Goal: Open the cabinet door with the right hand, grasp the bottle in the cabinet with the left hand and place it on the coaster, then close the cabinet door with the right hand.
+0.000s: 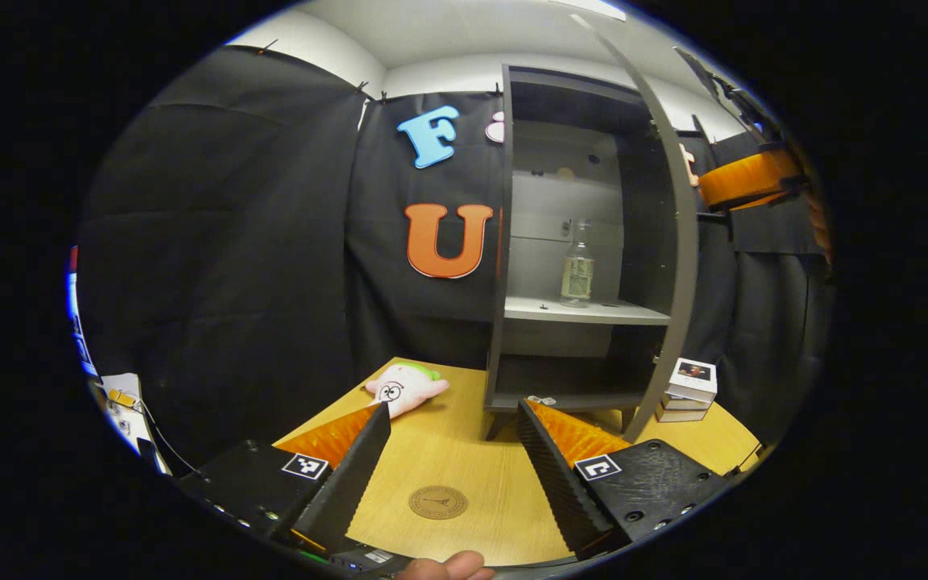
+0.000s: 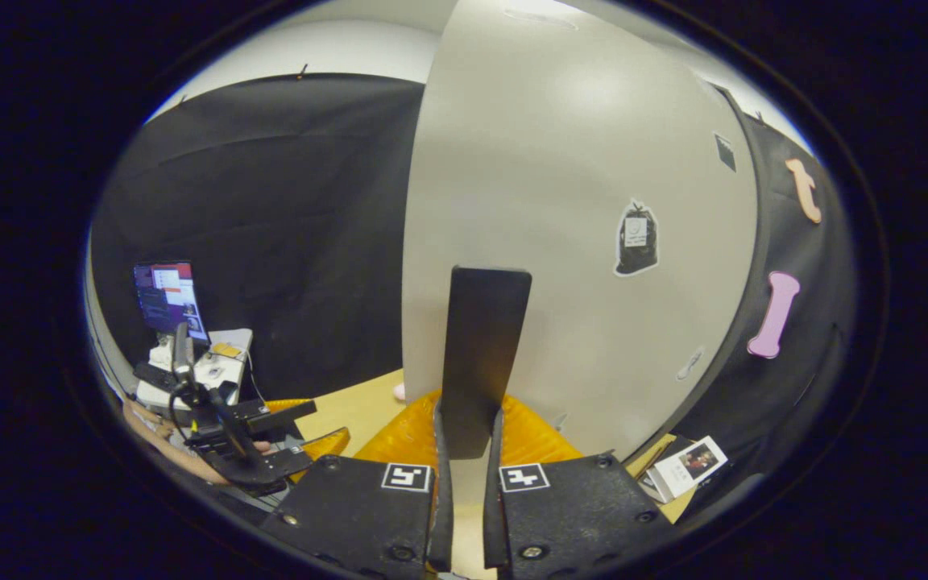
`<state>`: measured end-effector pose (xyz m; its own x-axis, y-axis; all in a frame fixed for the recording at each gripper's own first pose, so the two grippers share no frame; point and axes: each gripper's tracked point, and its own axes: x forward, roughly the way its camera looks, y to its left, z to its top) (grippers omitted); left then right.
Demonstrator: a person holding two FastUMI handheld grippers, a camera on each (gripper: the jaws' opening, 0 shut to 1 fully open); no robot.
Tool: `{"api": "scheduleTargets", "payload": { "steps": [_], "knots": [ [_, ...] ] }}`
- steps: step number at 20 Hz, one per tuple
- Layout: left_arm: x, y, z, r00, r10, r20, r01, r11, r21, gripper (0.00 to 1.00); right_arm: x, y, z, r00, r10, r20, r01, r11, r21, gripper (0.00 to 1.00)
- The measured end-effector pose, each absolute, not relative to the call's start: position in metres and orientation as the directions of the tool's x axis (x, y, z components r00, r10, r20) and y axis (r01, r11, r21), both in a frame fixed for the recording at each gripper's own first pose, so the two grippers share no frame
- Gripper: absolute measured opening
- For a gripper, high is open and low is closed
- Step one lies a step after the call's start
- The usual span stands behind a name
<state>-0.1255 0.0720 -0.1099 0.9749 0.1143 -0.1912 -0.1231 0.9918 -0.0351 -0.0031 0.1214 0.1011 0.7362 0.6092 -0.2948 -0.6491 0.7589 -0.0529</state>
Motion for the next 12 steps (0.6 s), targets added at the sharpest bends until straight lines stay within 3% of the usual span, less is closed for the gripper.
{"api": "scheduleTargets", "payload": {
  "steps": [7,12],
  "knots": [
    [-0.070,0.007,-0.081,0.980,0.091,-0.176,-0.077,0.994,0.083,0.95,-0.019,0.084,0.101,0.750,0.618,-0.237,-0.642,0.766,-0.034,0.17],
    [-0.040,-0.052,-0.068,0.983,0.062,-0.172,-0.058,0.998,0.028,0.95,-0.017,0.063,0.102,0.789,0.589,-0.173,-0.599,0.801,-0.004,0.17]
  ]
}}
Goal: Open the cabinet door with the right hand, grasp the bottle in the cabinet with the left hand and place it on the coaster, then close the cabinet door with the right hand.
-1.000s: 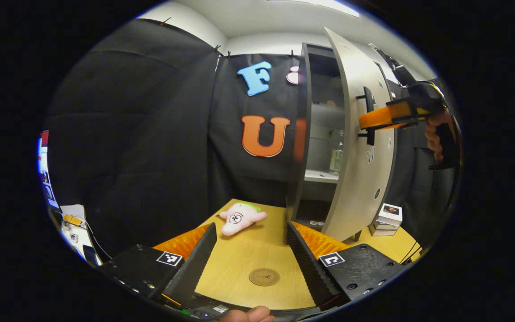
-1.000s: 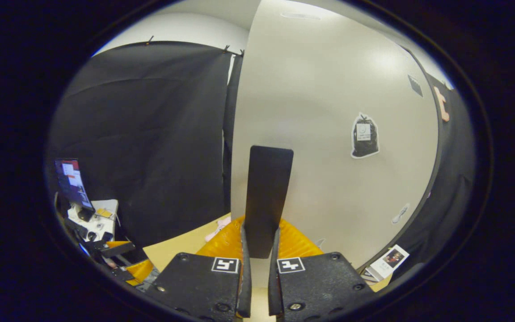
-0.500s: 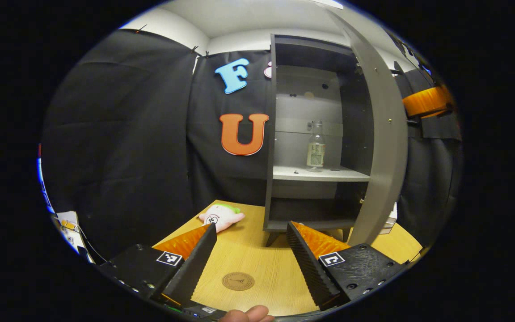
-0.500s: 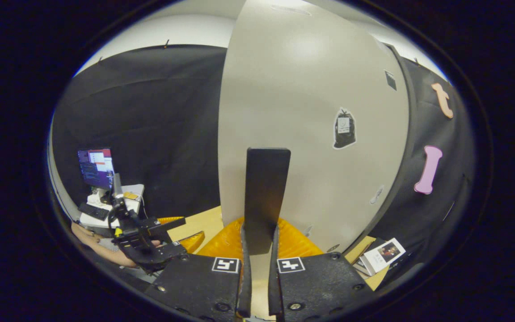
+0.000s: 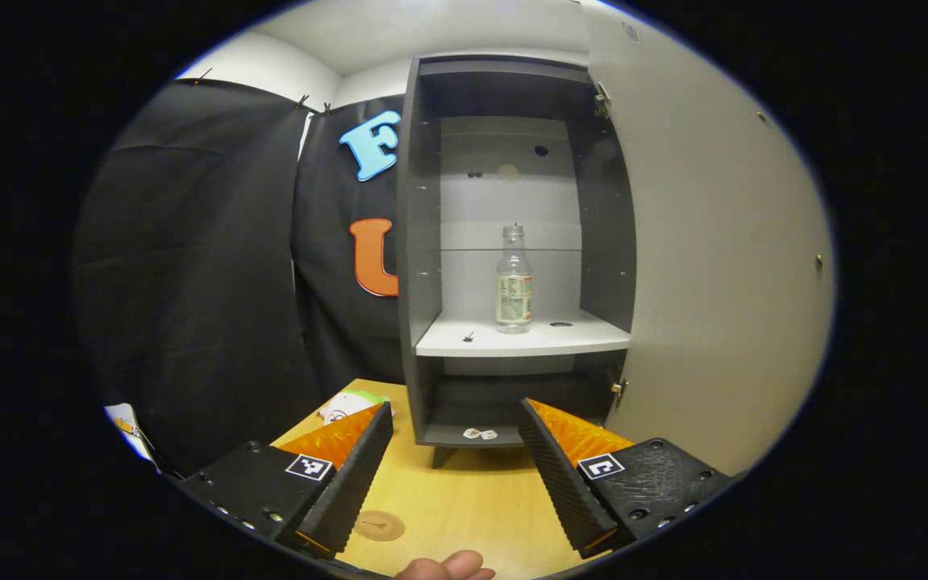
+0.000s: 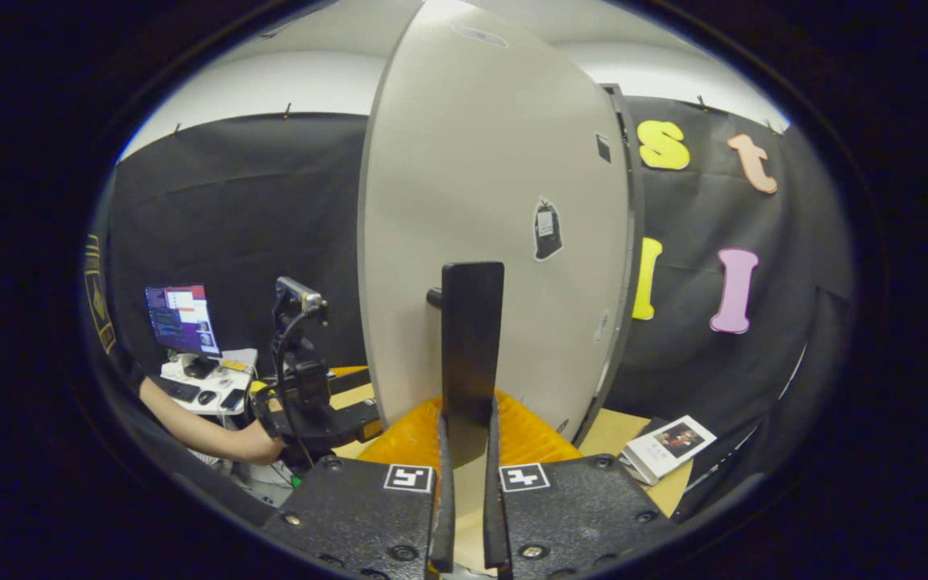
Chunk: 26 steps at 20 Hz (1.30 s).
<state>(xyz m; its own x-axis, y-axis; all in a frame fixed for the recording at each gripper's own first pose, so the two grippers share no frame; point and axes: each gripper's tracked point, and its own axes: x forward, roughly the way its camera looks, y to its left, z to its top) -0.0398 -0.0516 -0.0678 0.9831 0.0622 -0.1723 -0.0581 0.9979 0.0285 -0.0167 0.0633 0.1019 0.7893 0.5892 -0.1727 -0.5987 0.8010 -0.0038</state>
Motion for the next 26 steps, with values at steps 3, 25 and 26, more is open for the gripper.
{"api": "scheduleTargets", "payload": {
  "steps": [3,25,26],
  "knots": [
    [-0.022,-0.074,-0.065,0.982,0.049,-0.184,-0.041,0.998,0.044,0.95,-0.016,0.057,0.103,0.823,0.545,-0.158,-0.551,0.835,0.007,0.17],
    [0.223,-0.088,-0.009,0.990,-0.087,-0.107,0.087,0.996,-0.010,0.95,-0.009,-0.020,0.087,0.994,0.011,-0.107,0.013,0.975,0.220,0.99],
    [0.231,-0.091,-0.008,0.990,-0.098,-0.106,0.097,0.995,-0.007,0.95,-0.008,-0.019,0.087,0.994,0.011,-0.107,0.012,0.978,0.210,1.00]
  ]
}}
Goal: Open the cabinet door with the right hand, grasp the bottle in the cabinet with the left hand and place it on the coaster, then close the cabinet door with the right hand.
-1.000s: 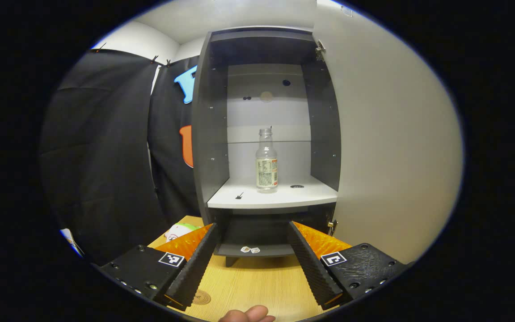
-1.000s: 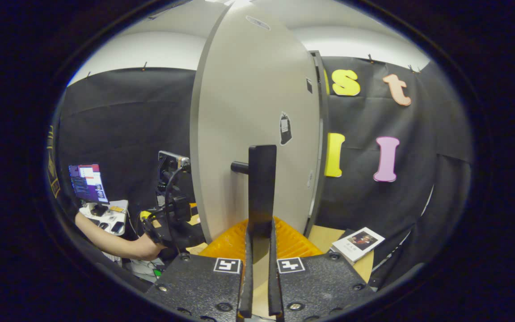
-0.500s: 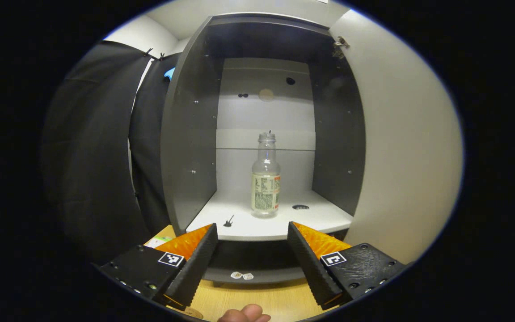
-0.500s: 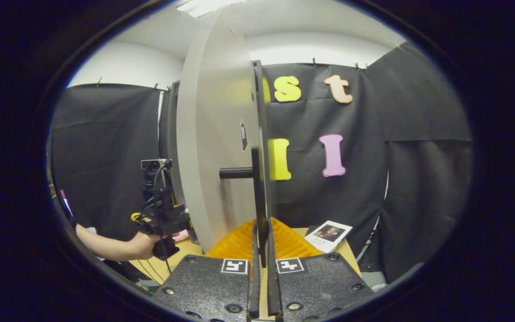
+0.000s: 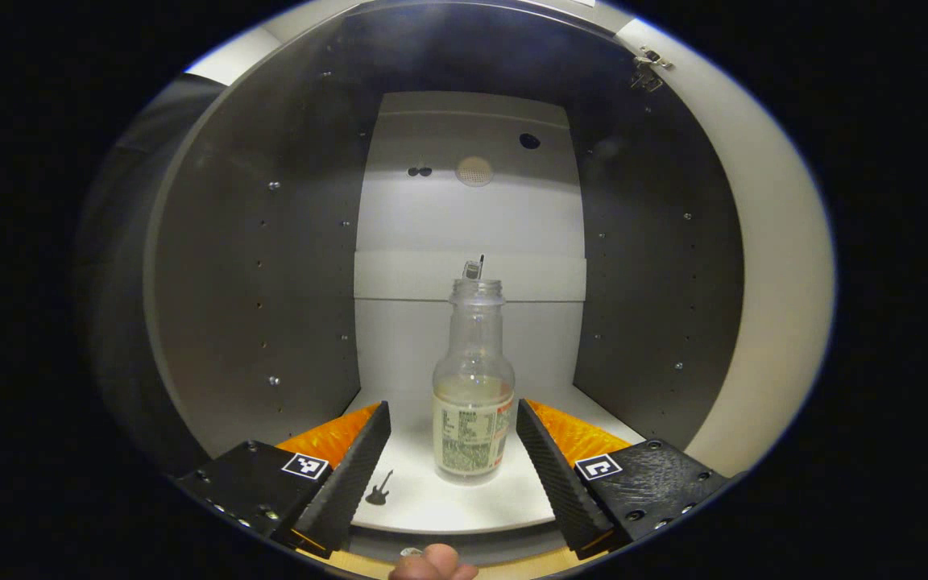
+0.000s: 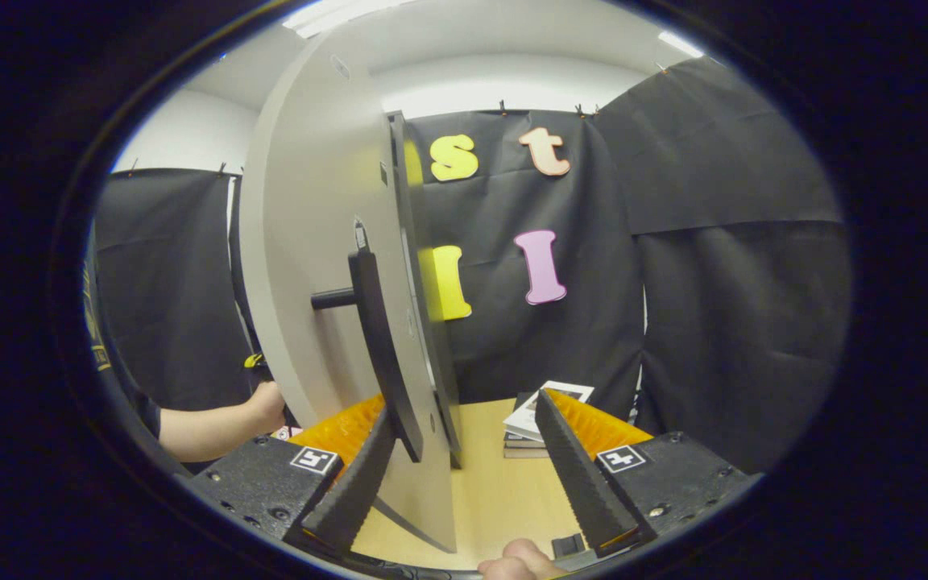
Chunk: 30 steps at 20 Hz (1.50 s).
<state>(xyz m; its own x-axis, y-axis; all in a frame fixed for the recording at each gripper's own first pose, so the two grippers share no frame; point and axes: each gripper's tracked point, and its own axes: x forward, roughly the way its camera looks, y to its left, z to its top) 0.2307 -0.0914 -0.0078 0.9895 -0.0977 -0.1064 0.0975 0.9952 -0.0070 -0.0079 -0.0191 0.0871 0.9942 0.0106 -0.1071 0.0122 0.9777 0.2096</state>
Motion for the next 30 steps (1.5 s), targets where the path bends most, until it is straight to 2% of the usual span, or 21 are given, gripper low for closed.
{"api": "scheduleTargets", "payload": {
  "steps": [1,2,4,9,14,15,16,23,28,30],
  "knots": [
    [0.239,-0.093,-0.007,0.989,-0.097,-0.111,0.098,0.995,0.002,0.95,-0.009,-0.019,0.086,0.993,0.013,-0.113,0.010,0.980,0.200,0.97],
    [0.247,-0.093,-0.007,0.990,-0.093,-0.109,0.094,0.996,0.008,0.95,-0.010,-0.021,0.087,0.993,0.004,-0.117,0.019,0.980,0.197,1.00],
    [0.258,-0.097,-0.007,0.989,-0.106,-0.102,0.106,0.994,0.000,0.95,-0.012,-0.020,0.088,0.993,-0.006,-0.122,0.030,0.980,0.196,0.97],
    [0.275,-0.102,-0.018,0.986,-0.106,-0.132,0.106,0.994,-0.008,0.95,-0.012,-0.023,0.088,0.992,-0.002,-0.125,0.024,0.984,0.176,1.00],
    [0.285,-0.106,-0.041,0.973,-0.105,-0.206,0.102,0.995,-0.023,0.95,-0.010,-0.023,0.089,0.993,0.003,-0.119,0.019,0.983,0.183,1.00],
    [0.287,-0.104,-0.044,0.971,-0.091,-0.221,0.089,0.996,-0.020,0.93,-0.010,-0.022,0.088,0.993,0.006,-0.119,0.018,0.981,0.192,0.98],
    [0.289,-0.102,-0.043,0.972,-0.083,-0.219,0.082,0.997,-0.016,0.76,-0.010,-0.020,0.089,0.993,0.010,-0.117,0.014,0.979,0.201,1.00],
    [0.262,-0.100,-0.011,0.984,-0.080,-0.162,0.077,0.997,-0.024,0.75,-0.011,-0.024,0.086,0.994,0.021,-0.111,0.004,0.977,0.215,1.00],
    [0.215,-0.079,0.007,0.993,-0.044,-0.113,0.047,0.999,0.018,0.75,-0.027,-0.025,0.069,0.990,0.082,-0.117,-0.047,0.960,0.274,1.00],
    [0.180,-0.057,0.002,0.990,0.004,-0.144,0.002,0.999,0.041,0.76,-0.035,-0.050,0.045,0.980,0.004,-0.197,0.044,0.970,0.240,1.00]
  ]
}}
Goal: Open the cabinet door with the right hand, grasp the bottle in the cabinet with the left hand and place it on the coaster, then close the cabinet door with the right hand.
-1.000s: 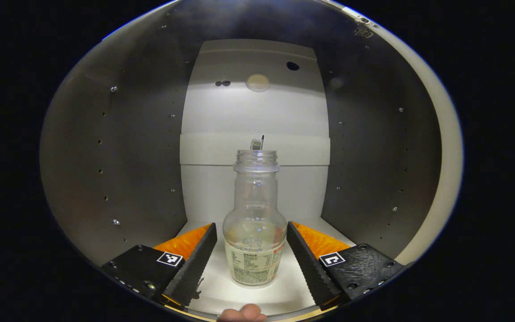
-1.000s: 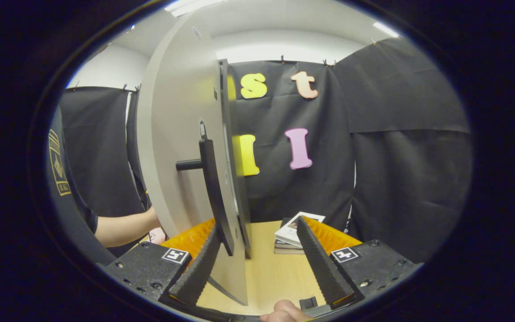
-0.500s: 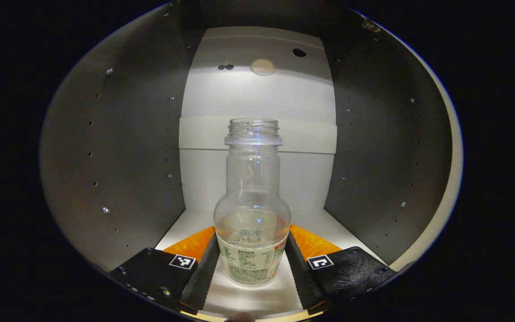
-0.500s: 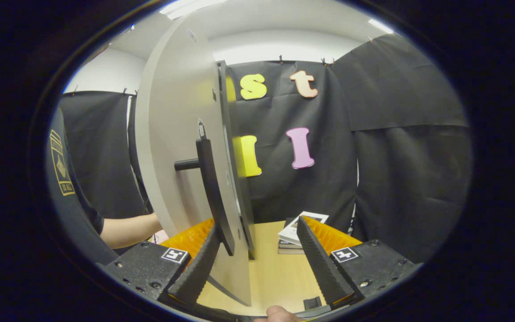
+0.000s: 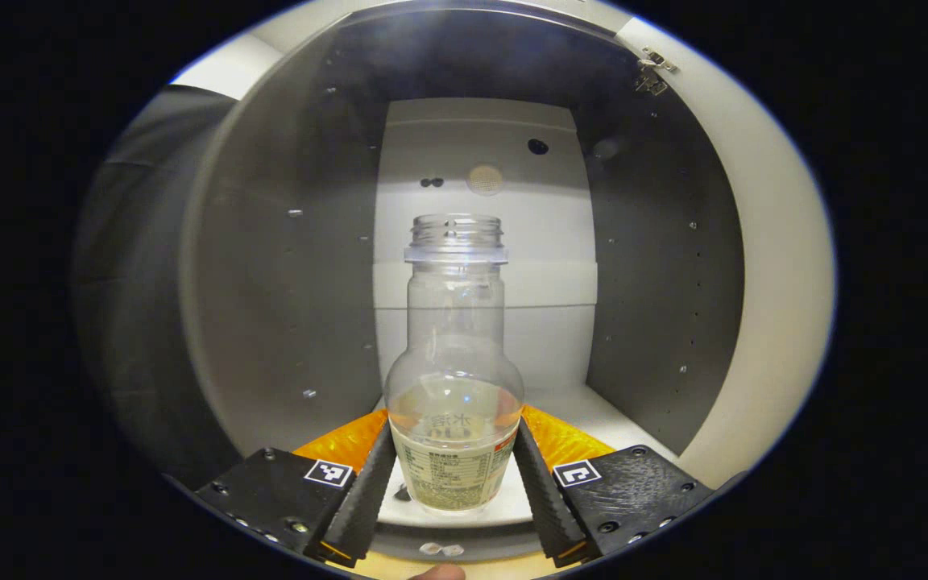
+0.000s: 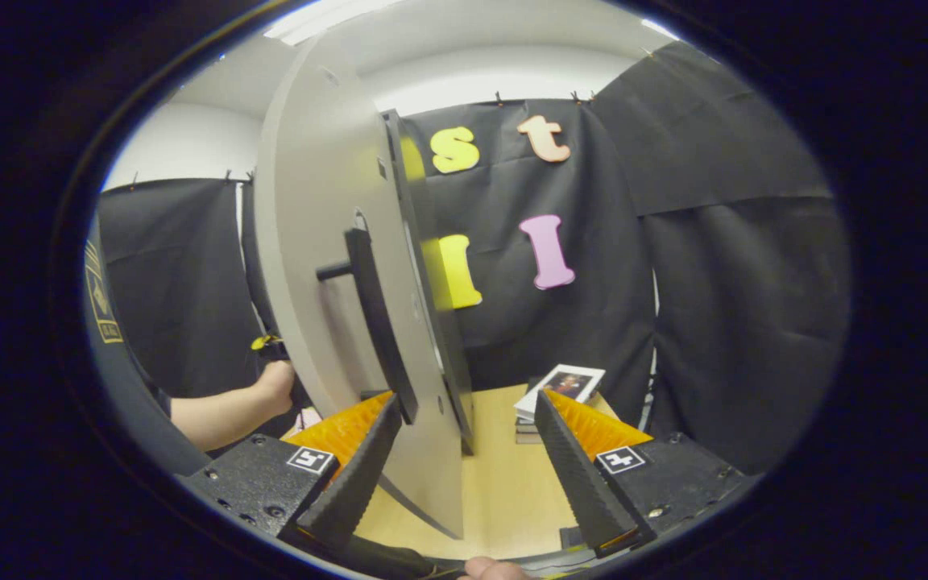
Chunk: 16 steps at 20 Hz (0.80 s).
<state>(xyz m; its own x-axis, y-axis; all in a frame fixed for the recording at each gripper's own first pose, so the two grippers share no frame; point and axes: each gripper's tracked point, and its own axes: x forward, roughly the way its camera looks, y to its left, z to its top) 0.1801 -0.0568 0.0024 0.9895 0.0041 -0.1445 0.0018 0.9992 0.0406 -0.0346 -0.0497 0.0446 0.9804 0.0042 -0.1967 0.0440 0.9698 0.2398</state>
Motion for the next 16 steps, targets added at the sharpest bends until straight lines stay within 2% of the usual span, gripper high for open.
{"api": "scheduleTargets", "payload": {
  "steps": [4,5,7,9,11,13,16],
  "knots": [
    [0.116,-0.011,-0.001,0.984,0.094,-0.149,-0.090,0.995,0.031,0.75,-0.036,-0.076,0.024,0.977,-0.026,-0.212,0.088,0.953,0.288,1.00],
    [0.095,0.005,-0.007,0.978,0.119,-0.170,-0.117,0.993,0.018,0.75,-0.032,-0.081,0.011,0.969,-0.022,-0.244,0.099,0.945,0.310,0.98],
    [0.058,0.031,-0.020,0.966,0.165,-0.197,-0.166,0.986,0.011,0.76,-0.027,-0.089,-0.016,0.950,0.004,-0.313,0.118,0.923,0.367,1.00],
    [0.017,0.060,-0.039,0.950,0.237,-0.202,-0.230,0.972,0.058,0.75,-0.021,-0.097,-0.046,0.929,0.000,-0.371,0.166,0.894,0.416,0.98],
    [-0.014,0.078,-0.064,0.937,0.282,-0.207,-0.266,0.959,0.099,0.76,-0.020,-0.111,-0.085,0.860,-0.065,-0.505,0.282,0.887,0.366,1.00],
    [-0.033,0.079,-0.095,0.935,0.278,-0.219,-0.262,0.960,0.099,0.76,-0.024,-0.123,-0.106,0.804,-0.145,-0.576,0.372,0.879,0.298,0.97],
    [-0.045,0.079,-0.142,0.943,0.252,-0.216,-0.243,0.968,0.068,0.76,-0.034,-0.109,-0.114,0.749,-0.188,-0.636,0.423,0.874,0.240,1.00]
  ]
}}
